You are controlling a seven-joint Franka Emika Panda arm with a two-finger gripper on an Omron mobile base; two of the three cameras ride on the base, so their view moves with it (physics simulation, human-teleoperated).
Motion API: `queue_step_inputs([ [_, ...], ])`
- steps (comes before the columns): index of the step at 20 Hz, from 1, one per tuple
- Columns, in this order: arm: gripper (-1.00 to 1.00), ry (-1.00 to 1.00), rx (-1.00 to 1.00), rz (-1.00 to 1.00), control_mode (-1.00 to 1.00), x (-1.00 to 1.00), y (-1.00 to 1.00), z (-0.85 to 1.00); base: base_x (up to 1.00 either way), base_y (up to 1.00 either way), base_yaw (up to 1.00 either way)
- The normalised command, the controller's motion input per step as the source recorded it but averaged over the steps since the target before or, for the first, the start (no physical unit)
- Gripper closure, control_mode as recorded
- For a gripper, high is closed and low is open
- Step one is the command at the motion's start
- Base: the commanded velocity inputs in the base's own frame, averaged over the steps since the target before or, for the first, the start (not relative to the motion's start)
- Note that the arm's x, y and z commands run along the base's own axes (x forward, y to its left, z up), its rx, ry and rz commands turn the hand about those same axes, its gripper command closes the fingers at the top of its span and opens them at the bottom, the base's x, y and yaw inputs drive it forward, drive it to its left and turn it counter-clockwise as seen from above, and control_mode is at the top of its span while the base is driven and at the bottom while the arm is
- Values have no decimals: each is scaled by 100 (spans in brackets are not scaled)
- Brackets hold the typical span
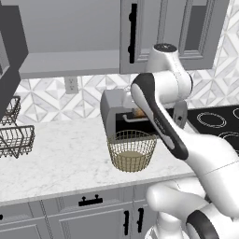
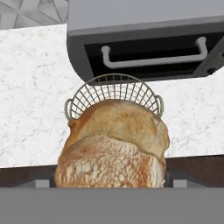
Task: Open the cabinet, pick up the bread from the cabinet and place it in the basket. Then move the basket to the dining counter.
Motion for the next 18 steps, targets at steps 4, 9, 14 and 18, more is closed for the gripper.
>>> queue_step_inputs([
  [4, 100, 16, 2, 7, -100, 27, 0, -47, 0, 0, 0],
  [9, 100, 19, 2, 7, -100, 27, -2, -60, 0, 0, 0],
  [14, 100, 20, 0, 7, -100, 23, -6, -65, 0, 0, 0],
  [18, 100, 17, 0, 6, -100, 20, -2, -66, 0, 0, 0],
])
